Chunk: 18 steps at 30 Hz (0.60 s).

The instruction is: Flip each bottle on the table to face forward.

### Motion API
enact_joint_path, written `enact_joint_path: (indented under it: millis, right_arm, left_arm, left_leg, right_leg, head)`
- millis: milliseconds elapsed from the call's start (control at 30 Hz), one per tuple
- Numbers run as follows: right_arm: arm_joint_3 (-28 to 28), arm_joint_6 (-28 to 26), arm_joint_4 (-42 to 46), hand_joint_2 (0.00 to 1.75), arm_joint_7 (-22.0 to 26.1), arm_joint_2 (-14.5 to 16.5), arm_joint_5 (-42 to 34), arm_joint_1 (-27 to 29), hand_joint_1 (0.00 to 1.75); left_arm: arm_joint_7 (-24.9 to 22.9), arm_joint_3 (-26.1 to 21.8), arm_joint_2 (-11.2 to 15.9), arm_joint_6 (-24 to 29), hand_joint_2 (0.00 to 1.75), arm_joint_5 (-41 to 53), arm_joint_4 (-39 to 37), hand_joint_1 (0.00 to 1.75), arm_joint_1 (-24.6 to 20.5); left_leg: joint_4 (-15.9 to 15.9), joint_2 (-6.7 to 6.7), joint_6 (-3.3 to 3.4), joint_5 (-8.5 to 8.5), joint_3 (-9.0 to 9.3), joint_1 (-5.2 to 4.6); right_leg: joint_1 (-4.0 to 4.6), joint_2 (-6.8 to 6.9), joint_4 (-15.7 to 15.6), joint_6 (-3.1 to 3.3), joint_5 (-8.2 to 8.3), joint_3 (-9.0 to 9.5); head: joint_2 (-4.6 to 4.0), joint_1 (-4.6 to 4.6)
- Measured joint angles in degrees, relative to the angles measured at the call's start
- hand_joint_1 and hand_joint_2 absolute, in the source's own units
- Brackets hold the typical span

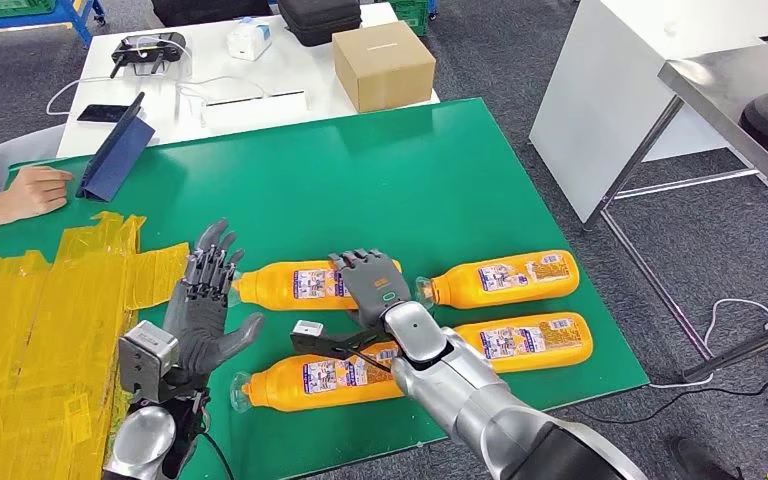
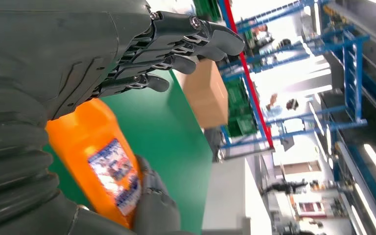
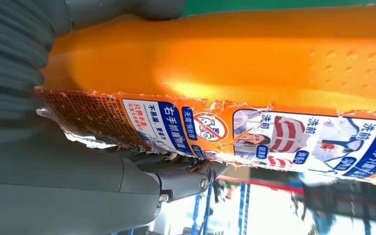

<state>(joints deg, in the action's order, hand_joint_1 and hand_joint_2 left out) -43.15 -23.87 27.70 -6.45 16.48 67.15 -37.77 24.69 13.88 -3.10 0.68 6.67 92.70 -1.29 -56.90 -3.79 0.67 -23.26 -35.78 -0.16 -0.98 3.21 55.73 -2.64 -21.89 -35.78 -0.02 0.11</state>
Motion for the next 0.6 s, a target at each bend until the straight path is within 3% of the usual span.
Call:
enact_joint_path:
  millis: [100,300,600]
  right_arm:
    - [0.69,-1.37,1.68,1.75,0.06,0.67,0.63,0.85,1.75]
    - [4.89,-10.47,8.85,1.75,2.50,0.93,1.65,3.87,1.75]
    - [12.58,-12.35,28.59,1.75,7.93,-0.40,-6.09,12.39,1.75]
  left_arm:
    - [0.28,-1.41,0.29,-1.05,1.75,0.57,1.17,0.00,1.43]
    - [0.36,-4.10,0.08,-2.33,1.75,2.18,2.66,0.00,3.14]
    - [-0.25,-5.37,-0.27,-2.06,1.75,6.46,3.48,0.00,4.22]
  left_leg:
    - [0.01,0.05,0.00,0.00,-0.03,0.03]
    - [0.00,0.08,0.00,0.00,-0.04,0.01]
    - [-0.01,0.10,0.01,-0.01,-0.04,-0.01]
  right_leg:
    - [0.00,0.03,0.00,0.01,-0.02,0.00]
    - [-0.04,0.03,-0.01,-0.01,0.00,0.01]
    - [-0.04,0.05,-0.03,-0.01,-0.01,-0.04]
  head:
    - [0.00,0.01]
    - [0.00,0.02]
    - [0.00,0.01]
